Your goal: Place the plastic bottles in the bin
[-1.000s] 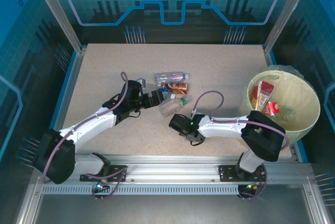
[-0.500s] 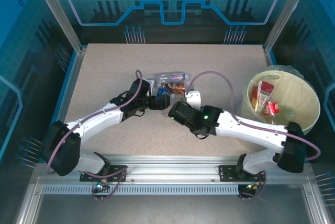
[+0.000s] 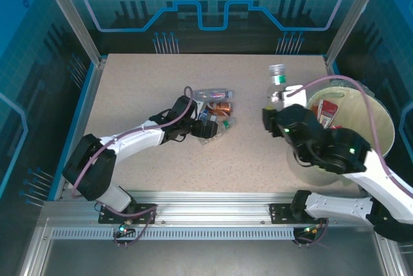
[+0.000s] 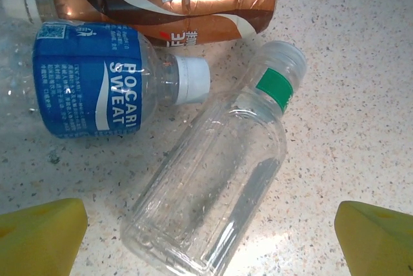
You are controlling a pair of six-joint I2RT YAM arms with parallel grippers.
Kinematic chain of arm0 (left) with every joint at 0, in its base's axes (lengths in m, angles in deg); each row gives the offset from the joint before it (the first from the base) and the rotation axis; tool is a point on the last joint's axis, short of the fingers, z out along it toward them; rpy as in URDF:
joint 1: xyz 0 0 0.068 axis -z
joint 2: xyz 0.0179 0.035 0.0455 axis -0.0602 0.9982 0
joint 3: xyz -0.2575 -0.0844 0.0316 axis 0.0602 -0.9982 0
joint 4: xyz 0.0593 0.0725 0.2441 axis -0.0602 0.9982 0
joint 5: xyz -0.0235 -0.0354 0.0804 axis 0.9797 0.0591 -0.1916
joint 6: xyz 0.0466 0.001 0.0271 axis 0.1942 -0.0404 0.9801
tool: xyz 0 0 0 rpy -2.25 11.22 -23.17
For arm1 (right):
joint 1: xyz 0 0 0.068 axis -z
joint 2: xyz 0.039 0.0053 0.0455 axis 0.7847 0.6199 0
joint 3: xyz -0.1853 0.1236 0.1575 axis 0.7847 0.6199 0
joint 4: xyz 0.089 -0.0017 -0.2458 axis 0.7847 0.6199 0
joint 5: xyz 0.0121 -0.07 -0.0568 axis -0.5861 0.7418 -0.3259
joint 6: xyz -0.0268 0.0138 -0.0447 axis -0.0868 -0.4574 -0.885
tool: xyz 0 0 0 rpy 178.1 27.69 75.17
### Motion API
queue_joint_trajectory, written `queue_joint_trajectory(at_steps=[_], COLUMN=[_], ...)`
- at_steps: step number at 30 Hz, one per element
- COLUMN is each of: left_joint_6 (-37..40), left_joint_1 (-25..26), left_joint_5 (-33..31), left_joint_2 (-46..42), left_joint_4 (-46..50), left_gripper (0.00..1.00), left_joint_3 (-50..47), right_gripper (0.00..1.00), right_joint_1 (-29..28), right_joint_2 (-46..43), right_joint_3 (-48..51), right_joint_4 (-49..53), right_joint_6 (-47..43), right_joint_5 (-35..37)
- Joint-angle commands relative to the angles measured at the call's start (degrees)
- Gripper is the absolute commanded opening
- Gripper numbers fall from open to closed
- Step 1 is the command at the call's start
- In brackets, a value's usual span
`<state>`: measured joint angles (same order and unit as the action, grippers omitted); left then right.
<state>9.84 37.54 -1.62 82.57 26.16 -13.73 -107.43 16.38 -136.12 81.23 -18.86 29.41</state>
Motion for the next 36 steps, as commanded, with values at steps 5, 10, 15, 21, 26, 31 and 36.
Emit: queue_joint_trajectory(at_steps=[5,10,15,21,26,31,36], left_joint_6=[2.65,3.3,4.42,6.37,7.14,7.84,8.94], left_joint_1=[0.97,1.41,1.61,1.76,2.01,2.69,3.65], left_joint_5=[1.63,0.63,-0.6,-0.78,-0.49,-0.65,-1.16], left_joint_2=[3.88,4.83,5.28,6.31,8.02,9.59,11.26], left_joint_4=[3.26,3.95,4.93,6.43,7.68,7.86,8.66], left_gripper=[0.99,0.99,0.99,0.99,0.99,0.99,0.99], left_joint_3=[4.06,4.9,5.2,6.33,8.1,9.17,10.14], right_gripper=[0.44,0.45,0.46,0.49,0.56,0.76,0.93], right_joint_1=[18.4,36.14,53.66,67.59,74.03,76.75,76.75], right_joint_2=[-4.76,-1.54,-0.48,-0.01,-0.63,0.69,2.01], right_joint_3=[-4.68,-5.42,-4.69,-1.09,3.17,4.06,2.64], right_joint_4=[13.17,14.07,10.64,9.75,9.43,10.08,10.86], right_joint_6=[-7.83,-14.83,-18.96,-21.58,-23.07,-20.78,-19.8], right_joint_5=[0.18,-8.1,-17.82,-20.63,-19.46,-16.34,-15.11])
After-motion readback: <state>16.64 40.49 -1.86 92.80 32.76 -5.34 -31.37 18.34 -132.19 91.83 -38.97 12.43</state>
